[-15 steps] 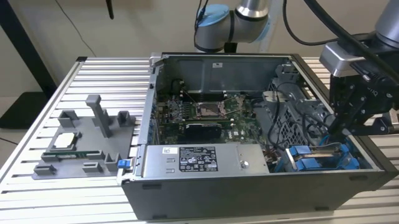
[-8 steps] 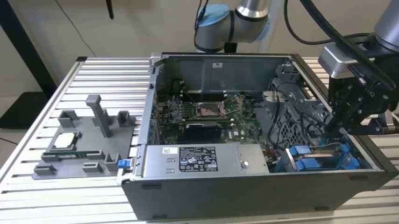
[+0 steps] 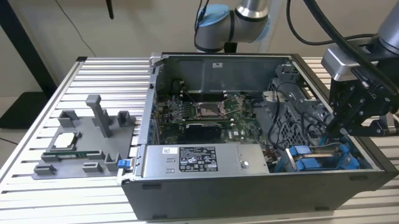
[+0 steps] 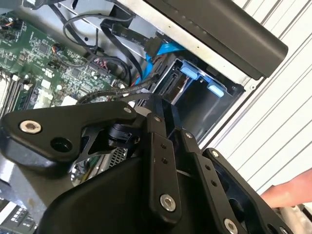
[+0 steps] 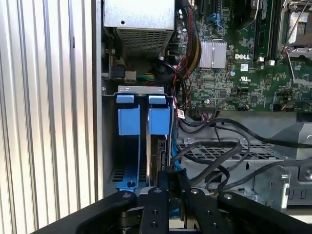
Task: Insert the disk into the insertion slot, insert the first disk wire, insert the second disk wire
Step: 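Insert the first disk wire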
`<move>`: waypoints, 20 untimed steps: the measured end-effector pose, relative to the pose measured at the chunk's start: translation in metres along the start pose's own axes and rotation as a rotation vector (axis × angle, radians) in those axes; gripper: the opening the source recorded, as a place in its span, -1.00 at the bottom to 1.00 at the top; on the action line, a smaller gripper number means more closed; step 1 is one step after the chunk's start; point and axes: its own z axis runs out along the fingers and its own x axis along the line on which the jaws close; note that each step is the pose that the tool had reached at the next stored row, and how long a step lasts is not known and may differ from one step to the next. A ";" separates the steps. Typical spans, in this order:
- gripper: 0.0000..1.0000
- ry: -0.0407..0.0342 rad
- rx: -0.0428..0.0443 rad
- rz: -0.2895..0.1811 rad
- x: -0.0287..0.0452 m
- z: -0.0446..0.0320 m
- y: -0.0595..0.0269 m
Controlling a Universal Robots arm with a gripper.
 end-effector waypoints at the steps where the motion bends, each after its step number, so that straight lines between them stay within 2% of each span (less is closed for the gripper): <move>1: -1.00 -0.0036 -0.0003 0.001 0.0003 0.0003 -0.0004; 3: -1.00 -0.0156 -0.0003 0.003 0.0009 0.0008 -0.0009; 5: -1.00 -0.0229 -0.0003 0.004 0.0017 0.0010 -0.0020; 9: -1.00 -0.0425 -0.0005 0.005 0.0045 0.0014 -0.0063; 16: -1.00 -0.0430 -0.0013 0.007 0.0053 0.0033 -0.0100; 20: -1.00 -0.0422 -0.0129 0.019 0.0061 0.0057 -0.0101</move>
